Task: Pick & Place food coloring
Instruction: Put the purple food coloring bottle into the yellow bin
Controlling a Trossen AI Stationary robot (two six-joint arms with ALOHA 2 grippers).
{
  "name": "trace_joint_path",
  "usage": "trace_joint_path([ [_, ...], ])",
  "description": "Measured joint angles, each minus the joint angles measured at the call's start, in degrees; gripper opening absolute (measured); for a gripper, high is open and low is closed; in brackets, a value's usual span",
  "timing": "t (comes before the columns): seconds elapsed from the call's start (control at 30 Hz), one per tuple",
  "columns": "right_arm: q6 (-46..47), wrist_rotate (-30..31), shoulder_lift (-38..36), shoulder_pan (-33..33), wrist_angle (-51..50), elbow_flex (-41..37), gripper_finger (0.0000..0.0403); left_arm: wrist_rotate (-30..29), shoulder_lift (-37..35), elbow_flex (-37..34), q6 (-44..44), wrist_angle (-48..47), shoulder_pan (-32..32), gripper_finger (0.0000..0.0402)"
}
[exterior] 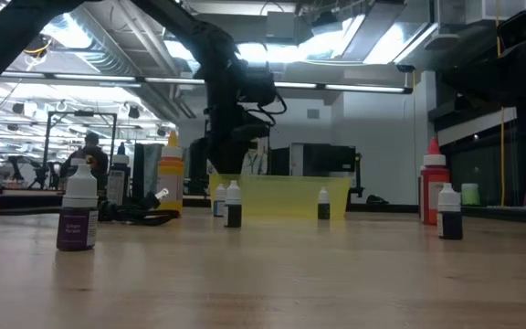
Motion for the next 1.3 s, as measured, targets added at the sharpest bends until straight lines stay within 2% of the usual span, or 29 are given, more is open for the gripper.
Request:
trace_joint_path([
  [0.17,0.0,0.0,0.0,0.0,0.0,0.0,0.0056,-2.9,-2.9,0.0,0.2,0.0,0.0,0.0114],
  [0.3,0.0,0.0,0.0,0.0,0.0,0.0,0.0056,-5.0,-6.5,0.0,2.8,0.1,-1.2,0.0133],
  [0.67,0.0,0.0,0.0,0.0,0.0,0.0,0.0056,-5.6,-12.6,0.0,7.0,0.1,-10.5,0.0271],
  [0.77,0.0,0.0,0.0,0.0,0.0,0.0,0.0056,-4.8,-13.2,0.0,9.6,0.1,-12.5,0.0294],
  [0.93,0.0,0.0,0.0,0.0,0.0,0.0,0.0056,-1.0,-13.2,0.0,11.9,0.1,-16.2,0.0301],
  [1.3,0.0,0.0,0.0,0.0,0.0,0.0,0.0056,-0.4,-11.1,0.0,9.1,0.0,-24.3,0.0301],
])
